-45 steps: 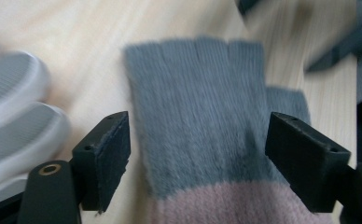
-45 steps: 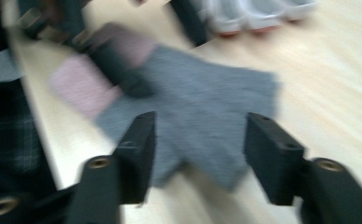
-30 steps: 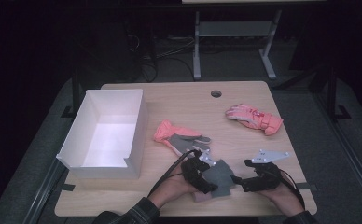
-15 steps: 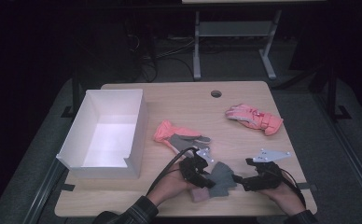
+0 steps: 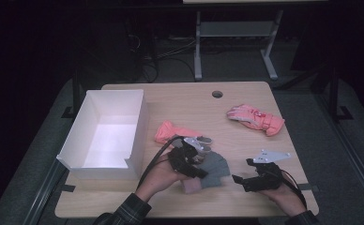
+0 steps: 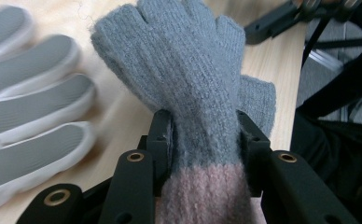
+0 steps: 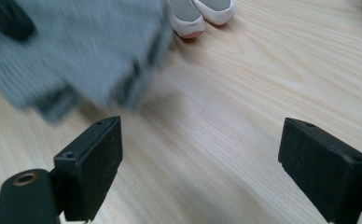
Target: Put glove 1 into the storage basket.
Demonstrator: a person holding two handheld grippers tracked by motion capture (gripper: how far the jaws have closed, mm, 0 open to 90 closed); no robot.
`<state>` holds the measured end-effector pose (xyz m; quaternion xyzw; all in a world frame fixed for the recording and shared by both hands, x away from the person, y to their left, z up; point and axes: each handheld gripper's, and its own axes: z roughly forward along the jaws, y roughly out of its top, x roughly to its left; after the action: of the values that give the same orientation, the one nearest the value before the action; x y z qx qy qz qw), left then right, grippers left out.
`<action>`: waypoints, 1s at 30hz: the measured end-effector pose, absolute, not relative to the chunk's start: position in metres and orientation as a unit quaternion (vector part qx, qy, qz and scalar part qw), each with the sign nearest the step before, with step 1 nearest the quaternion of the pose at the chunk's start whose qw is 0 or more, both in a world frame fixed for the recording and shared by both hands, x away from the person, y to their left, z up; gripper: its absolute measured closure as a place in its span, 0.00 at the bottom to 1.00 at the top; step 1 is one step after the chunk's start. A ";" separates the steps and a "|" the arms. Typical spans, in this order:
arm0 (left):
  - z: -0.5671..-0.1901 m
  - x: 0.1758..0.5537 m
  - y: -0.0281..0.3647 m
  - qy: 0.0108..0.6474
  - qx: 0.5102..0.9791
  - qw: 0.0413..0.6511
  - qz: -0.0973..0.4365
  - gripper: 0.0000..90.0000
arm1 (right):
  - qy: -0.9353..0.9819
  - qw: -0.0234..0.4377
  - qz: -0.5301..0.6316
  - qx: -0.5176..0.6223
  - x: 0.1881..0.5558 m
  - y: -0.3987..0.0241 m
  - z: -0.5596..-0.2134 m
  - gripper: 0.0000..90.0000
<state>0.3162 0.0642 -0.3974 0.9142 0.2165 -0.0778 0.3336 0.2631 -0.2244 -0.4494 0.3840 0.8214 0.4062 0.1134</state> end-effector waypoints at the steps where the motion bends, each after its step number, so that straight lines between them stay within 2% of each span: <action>1: -0.393 0.317 0.067 0.220 0.913 0.336 -0.075 0.72 | 0.821 0.117 0.407 0.384 0.263 -0.224 -0.450 0.15; 16: -0.323 0.338 0.125 0.285 0.886 0.365 -0.017 0.71 | 0.824 0.121 0.406 0.376 0.265 -0.221 -0.452 0.15; 30: -0.299 0.359 0.196 0.363 0.847 0.385 0.044 0.71 | 0.823 0.122 0.407 0.377 0.265 -0.223 -0.452 0.15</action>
<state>0.3594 0.1955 -0.2991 0.8472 0.3632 0.0441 0.3852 0.2655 -0.2232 -0.4522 0.3769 0.8232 0.4066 0.1222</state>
